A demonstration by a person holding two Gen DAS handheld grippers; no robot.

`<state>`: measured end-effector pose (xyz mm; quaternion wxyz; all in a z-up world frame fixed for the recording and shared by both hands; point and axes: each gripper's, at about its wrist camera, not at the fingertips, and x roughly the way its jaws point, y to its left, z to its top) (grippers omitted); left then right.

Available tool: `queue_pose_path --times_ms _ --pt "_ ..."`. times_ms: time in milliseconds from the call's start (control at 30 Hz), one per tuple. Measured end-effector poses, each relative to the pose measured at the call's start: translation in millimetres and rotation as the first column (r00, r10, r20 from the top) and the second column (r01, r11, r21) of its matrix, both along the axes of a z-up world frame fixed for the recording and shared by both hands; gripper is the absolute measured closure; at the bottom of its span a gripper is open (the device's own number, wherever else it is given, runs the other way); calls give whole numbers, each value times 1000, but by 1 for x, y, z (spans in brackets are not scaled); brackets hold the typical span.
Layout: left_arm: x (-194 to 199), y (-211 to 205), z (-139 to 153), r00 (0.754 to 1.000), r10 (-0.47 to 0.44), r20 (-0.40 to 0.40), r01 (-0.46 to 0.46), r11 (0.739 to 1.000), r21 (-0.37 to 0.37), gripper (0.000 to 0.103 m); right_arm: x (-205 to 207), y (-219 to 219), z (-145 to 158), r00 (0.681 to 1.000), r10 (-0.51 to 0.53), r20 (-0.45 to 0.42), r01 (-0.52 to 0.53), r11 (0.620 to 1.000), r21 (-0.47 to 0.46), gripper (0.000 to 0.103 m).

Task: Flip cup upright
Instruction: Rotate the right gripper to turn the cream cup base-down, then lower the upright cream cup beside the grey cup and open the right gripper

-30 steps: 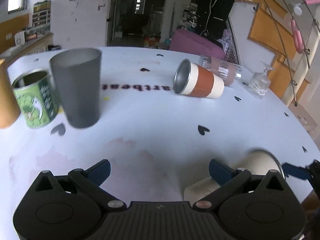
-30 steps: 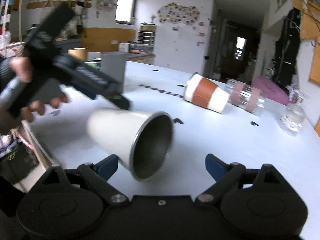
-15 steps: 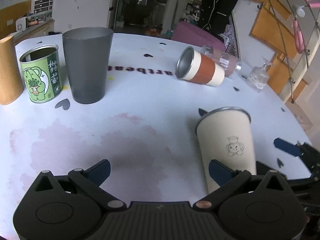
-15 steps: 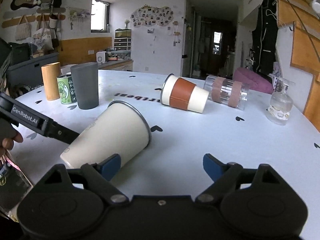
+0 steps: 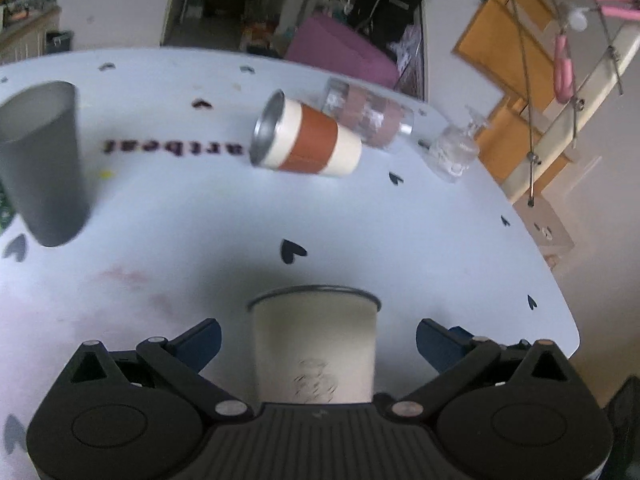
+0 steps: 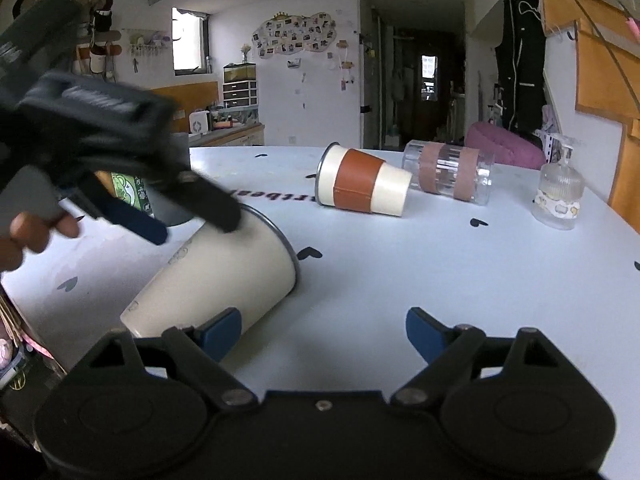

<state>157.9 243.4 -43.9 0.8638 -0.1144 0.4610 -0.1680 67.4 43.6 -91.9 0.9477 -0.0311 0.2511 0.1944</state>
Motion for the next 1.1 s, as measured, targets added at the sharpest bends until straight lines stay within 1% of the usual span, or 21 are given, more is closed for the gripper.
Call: queue_pose_path --times_ms 167,267,333,467,533,633,733,800,900,967,1100 --pt "17 -14 -10 999 -14 -51 15 1000 26 5 1 -6 -1 1000 -11 -1 11 1000 16 13" --pt "22 -16 -17 997 -6 -73 9 999 37 15 1 -9 0 1000 -14 1 14 1000 28 13" --pt "22 -13 -20 997 4 -78 -2 999 35 24 1 -10 -1 1000 -16 2 16 999 32 13" --pt "13 -2 -15 998 21 -56 -20 1000 19 24 1 -11 0 1000 -21 6 21 999 35 13" --pt "6 1 -8 999 25 -25 -25 999 25 25 1 -12 1 1000 -24 9 23 999 38 13" --pt "-3 7 5 998 36 41 -38 998 54 25 1 -12 2 1000 -24 13 24 999 37 13" --pt "-5 14 19 992 62 108 -71 995 75 25 0 -9 2 1000 -19 14 18 999 35 13" --pt "-2 19 27 983 94 154 -108 991 84 25 0 -7 2 1000 -12 14 12 999 31 13" --pt "7 25 32 962 156 223 -184 977 111 26 0 -4 2 1000 -7 15 7 1000 24 13" --pt "16 27 32 943 198 267 -241 961 138 27 -1 -4 2 1000 -7 14 7 1000 23 13" --pt "37 27 29 891 261 372 -344 922 177 27 -1 -6 1 1000 -14 11 13 1000 22 13"
